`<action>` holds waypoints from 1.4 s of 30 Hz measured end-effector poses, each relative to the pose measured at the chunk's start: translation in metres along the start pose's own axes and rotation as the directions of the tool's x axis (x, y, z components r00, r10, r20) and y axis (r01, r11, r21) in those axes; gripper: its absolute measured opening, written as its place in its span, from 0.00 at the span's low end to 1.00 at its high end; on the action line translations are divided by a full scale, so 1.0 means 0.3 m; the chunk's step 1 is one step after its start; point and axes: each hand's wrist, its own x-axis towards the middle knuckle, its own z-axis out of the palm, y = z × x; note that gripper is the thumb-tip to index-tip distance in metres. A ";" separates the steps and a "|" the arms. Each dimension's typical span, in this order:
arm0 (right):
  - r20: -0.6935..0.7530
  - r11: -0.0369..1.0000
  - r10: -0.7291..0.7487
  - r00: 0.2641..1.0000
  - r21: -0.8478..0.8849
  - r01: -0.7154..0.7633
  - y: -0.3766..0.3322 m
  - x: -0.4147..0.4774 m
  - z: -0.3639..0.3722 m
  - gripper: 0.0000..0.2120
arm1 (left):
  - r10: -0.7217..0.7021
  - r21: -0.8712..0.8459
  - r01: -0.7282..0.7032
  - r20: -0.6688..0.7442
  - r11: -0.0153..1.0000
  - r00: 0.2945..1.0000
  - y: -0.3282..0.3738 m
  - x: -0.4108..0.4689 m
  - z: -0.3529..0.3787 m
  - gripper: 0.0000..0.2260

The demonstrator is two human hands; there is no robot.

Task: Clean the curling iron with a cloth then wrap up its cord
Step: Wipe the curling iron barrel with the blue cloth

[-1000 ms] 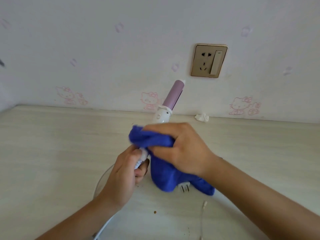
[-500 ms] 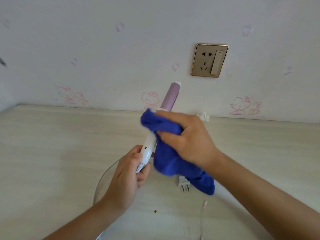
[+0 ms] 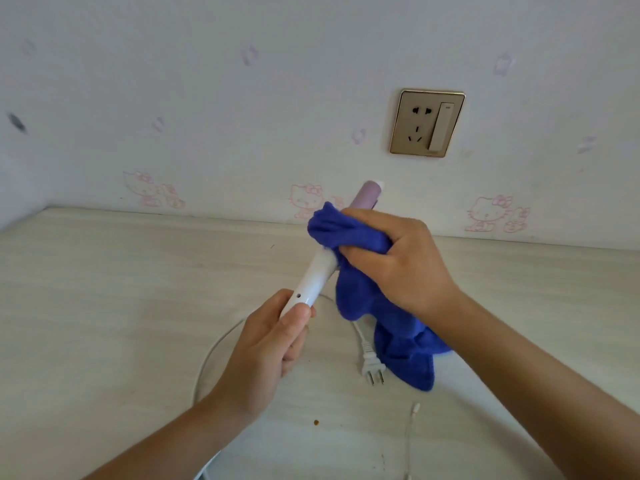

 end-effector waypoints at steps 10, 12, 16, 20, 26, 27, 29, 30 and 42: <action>-0.048 0.999 -0.044 0.998 -0.034 0.042 -0.002 -0.026 0.058 0.22 | -0.092 -0.109 0.091 -0.001 0.990 0.996 0.001 0.020 -0.005 0.25; -0.096 1.000 0.014 0.995 0.006 -0.014 0.017 -0.007 0.020 0.20 | -0.103 -0.094 0.104 0.016 0.990 0.995 -0.003 0.020 -0.007 0.25; 0.128 0.996 -0.090 0.988 0.005 0.090 -0.002 -0.075 0.097 0.20 | -0.168 -0.208 0.168 0.015 0.964 0.986 0.001 0.029 -0.015 0.19; 0.056 0.992 -0.114 0.992 -0.045 0.117 -0.008 -0.081 0.137 0.20 | -0.192 -0.330 0.221 0.119 0.918 0.974 0.015 0.044 -0.040 0.15; -0.093 0.998 -0.050 0.994 0.036 0.053 -0.003 -0.029 0.032 0.21 | -0.192 -0.099 0.213 0.189 0.972 0.963 0.063 0.068 -0.059 0.17; -0.044 0.997 -0.068 0.997 0.024 0.069 -0.009 -0.047 0.056 0.20 | -0.198 -0.115 0.220 0.175 0.969 0.964 0.067 0.068 -0.055 0.15; 0.102 0.993 -0.117 0.988 -0.001 0.118 -0.014 -0.090 0.121 0.20 | -0.235 -0.171 0.256 0.131 0.952 0.963 0.072 0.064 -0.048 0.09; 0.149 0.992 -0.117 0.982 -0.021 0.122 -0.014 -0.102 0.144 0.21 | -0.255 -0.185 0.275 0.123 0.943 0.959 0.072 0.061 -0.047 0.09; 0.106 0.999 -0.014 0.994 -0.048 0.019 -0.071 -0.081 0.098 0.17 | -0.246 -0.199 0.259 0.088 0.945 0.965 0.110 0.054 -0.025 0.11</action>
